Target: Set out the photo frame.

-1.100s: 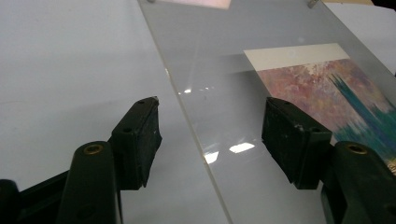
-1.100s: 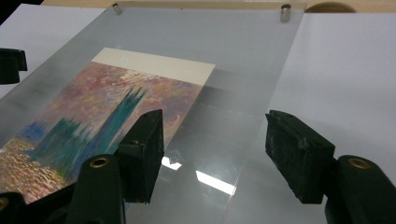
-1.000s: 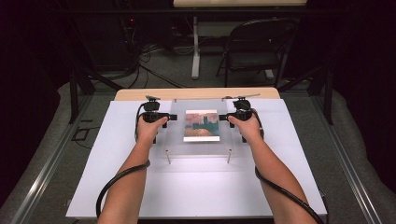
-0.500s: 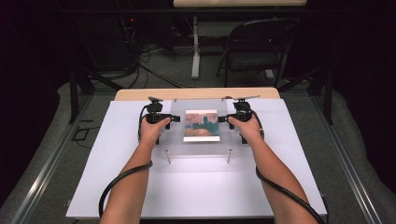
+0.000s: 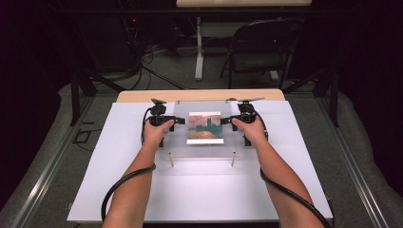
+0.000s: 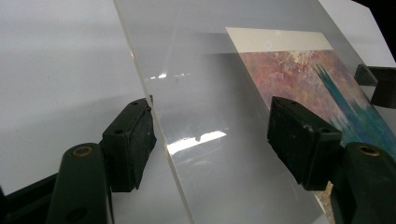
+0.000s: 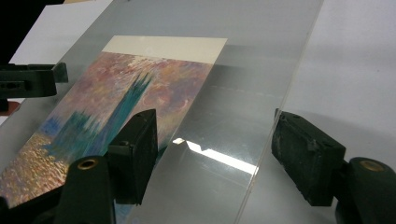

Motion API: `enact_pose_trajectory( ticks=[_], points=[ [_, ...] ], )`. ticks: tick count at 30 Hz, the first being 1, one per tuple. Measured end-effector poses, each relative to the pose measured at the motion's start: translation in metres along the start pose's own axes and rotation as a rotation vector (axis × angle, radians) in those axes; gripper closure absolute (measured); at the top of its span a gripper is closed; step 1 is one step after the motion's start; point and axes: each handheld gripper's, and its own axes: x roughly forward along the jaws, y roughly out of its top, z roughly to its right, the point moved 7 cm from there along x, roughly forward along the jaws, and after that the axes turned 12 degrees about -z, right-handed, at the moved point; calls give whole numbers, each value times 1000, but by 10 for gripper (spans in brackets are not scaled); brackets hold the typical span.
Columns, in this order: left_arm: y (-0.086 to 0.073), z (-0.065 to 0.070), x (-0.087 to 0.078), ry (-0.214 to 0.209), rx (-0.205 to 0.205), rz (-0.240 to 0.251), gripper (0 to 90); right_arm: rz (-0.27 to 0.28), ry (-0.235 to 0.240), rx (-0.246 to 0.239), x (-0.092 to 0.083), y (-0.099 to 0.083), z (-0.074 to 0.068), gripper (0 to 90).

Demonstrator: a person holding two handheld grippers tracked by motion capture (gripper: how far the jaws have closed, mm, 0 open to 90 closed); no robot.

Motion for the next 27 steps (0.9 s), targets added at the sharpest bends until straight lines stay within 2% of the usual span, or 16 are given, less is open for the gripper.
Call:
enact_pose_trajectory(
  ticks=[6,27],
  points=[
    [0,-2,-2,1,-3,2,350,-6,-26,-13,-3,1,0,327],
    [1,-2,-5,-6,-3,11,381,6,-36,-21,-5,0,-2,329]
  ],
)
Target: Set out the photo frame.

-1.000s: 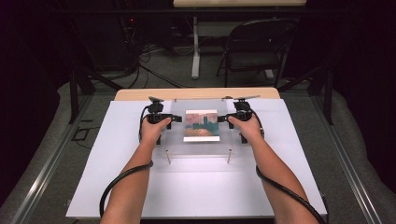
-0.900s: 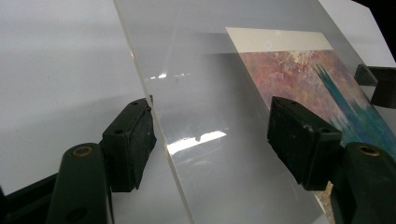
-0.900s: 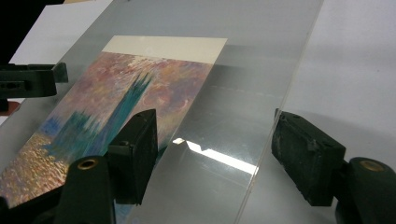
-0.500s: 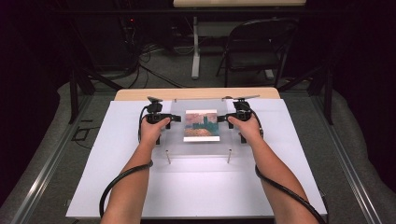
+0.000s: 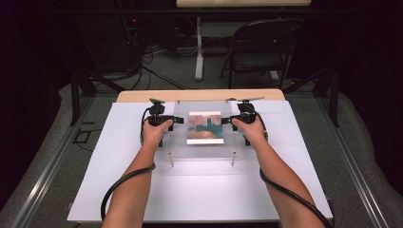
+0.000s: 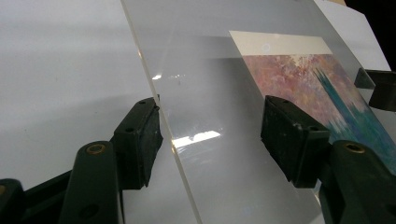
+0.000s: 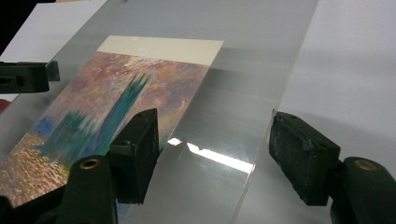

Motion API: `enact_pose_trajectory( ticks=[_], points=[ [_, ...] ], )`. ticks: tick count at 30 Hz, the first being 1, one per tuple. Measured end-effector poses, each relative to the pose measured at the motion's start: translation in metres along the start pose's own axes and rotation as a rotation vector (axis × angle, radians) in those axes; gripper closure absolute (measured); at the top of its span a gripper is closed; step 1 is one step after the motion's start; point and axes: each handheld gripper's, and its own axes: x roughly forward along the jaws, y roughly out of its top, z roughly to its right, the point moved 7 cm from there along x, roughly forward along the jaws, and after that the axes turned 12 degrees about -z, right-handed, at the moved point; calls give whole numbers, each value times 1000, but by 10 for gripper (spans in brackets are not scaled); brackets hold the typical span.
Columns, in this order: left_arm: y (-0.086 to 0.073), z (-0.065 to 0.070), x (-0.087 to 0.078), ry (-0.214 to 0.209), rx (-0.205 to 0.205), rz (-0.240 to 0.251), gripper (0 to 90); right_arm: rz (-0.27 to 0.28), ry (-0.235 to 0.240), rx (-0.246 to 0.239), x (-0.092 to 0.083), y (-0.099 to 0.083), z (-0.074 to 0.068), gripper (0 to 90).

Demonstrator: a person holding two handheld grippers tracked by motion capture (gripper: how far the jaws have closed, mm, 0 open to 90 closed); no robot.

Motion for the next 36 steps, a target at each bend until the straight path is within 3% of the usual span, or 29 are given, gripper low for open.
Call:
enact_pose_trajectory(
  ticks=[7,22,36],
  points=[
    [1,2,-7,-2,10,1,405,13,-8,-19,-4,2,-4,329],
    [0,9,-20,-7,33,49,442,57,-27,-71,-17,1,-12,329],
    [-2,17,-35,-4,74,77,469,85,-58,-127,-32,0,-22,329]
  ],
)
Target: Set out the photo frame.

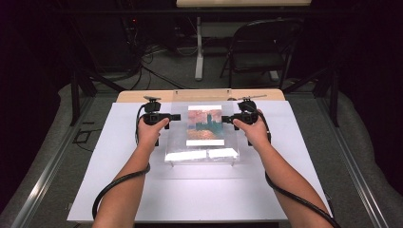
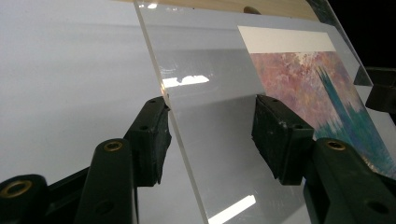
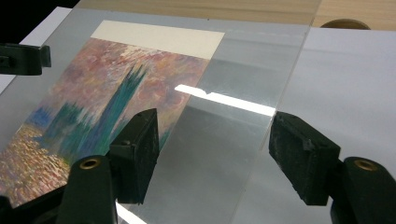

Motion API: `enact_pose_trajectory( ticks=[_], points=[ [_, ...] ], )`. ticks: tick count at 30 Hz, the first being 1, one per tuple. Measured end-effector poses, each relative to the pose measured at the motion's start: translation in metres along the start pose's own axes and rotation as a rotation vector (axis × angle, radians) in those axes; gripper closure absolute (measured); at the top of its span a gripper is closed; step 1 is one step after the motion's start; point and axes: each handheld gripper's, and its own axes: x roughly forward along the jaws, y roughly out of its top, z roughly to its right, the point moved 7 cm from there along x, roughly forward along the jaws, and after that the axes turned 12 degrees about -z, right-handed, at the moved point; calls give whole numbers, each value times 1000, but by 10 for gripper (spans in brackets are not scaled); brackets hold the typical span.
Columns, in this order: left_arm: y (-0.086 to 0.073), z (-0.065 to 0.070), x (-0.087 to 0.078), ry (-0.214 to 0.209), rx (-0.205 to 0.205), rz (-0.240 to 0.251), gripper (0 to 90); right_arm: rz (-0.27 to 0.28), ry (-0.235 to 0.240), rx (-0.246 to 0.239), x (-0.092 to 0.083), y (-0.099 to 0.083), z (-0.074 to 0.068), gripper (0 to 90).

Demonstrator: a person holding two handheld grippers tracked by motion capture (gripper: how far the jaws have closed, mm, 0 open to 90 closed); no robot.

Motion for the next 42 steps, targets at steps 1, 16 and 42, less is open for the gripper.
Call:
enact_pose_trajectory(
  ticks=[1,16,42],
  points=[
    [0,1,-1,-2,1,0,471,1,-2,-2,-1,0,-1,329],
    [-2,11,-16,-2,42,28,505,31,-25,-73,-18,-3,-9,330],
    [-9,27,-44,-1,97,64,568,46,-66,-172,-49,-8,-25,387]
  ],
)
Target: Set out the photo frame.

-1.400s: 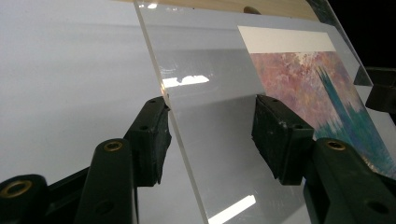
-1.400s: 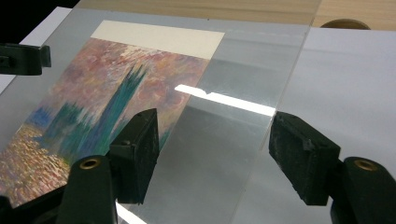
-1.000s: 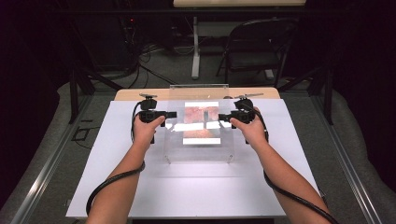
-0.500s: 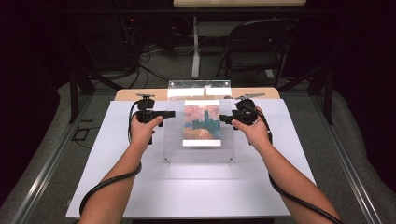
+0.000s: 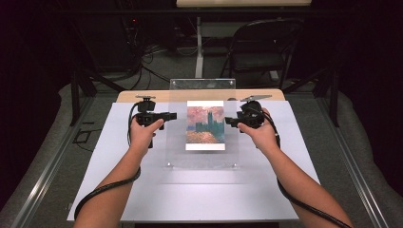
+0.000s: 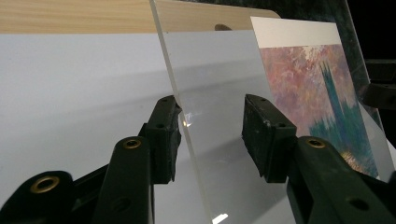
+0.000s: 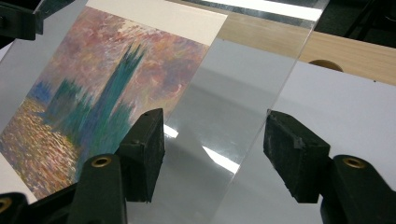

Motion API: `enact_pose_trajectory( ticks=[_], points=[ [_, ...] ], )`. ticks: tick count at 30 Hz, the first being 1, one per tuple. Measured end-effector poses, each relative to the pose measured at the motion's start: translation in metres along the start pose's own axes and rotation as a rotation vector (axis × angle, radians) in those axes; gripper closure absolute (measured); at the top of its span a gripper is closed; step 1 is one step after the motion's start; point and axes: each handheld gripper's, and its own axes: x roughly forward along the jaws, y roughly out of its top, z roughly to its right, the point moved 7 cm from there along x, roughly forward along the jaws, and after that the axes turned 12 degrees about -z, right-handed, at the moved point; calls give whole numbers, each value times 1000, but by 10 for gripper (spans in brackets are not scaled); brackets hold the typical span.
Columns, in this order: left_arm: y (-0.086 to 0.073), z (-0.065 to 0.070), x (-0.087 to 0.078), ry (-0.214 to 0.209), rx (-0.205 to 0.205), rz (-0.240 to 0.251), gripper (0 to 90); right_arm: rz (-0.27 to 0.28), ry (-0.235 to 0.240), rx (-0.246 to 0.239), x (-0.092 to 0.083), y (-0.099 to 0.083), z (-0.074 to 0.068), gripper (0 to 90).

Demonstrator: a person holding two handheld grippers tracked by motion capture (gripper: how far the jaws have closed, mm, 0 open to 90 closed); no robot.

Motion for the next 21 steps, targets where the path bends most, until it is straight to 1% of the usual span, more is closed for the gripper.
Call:
enact_pose_trajectory(
  ticks=[3,6,12,14,18,21],
  points=[
    [-1,1,-3,-3,6,3,577,8,-1,-5,-3,0,-1,406],
    [-1,3,-6,-3,12,6,584,16,7,7,-6,0,-1,434],
    [-3,6,-12,-5,23,16,600,26,15,5,-12,0,-1,477],
    [-4,7,-13,-5,25,22,603,25,21,18,-15,-1,-2,495],
    [-6,9,-17,-14,30,30,613,33,30,26,-19,-1,-2,527],
    [-7,10,-19,-13,37,36,618,42,37,32,-22,-1,-2,546]
  ],
)
